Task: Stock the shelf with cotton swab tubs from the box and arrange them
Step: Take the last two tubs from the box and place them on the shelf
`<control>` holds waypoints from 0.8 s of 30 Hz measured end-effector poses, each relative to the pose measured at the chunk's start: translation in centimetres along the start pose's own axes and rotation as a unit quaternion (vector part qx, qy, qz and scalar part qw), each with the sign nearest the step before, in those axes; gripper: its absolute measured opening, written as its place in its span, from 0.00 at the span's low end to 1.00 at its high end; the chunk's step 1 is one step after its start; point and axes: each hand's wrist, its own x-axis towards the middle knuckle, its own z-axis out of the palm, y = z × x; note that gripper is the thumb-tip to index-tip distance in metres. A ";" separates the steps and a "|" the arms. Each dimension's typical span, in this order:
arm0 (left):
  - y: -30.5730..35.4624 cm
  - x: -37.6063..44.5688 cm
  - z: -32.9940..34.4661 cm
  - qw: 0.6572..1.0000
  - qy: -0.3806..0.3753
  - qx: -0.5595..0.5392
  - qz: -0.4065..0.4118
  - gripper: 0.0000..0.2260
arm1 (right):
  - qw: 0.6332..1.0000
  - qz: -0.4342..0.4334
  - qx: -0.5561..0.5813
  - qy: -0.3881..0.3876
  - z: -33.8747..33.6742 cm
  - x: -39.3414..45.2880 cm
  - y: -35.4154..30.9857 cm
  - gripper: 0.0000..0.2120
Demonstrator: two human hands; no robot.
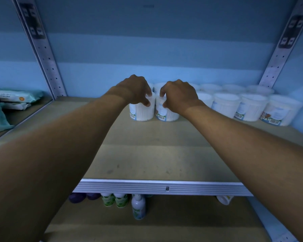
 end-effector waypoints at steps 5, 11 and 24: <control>-0.3 0.3 0.4 1.000 0.011 0.002 0.004 0.21 | 1.000 0.010 0.003 0.001 0.3 0.3 0.2 0.13; -0.6 0.6 0.8 1.000 0.008 0.005 0.000 0.20 | 1.000 0.008 0.025 -0.015 0.4 0.1 0.6 0.14; 2.6 0.0 -0.1 0.997 -0.064 0.053 -0.002 0.33 | 0.986 0.036 0.133 -0.090 -4.0 -3.7 8.8 0.24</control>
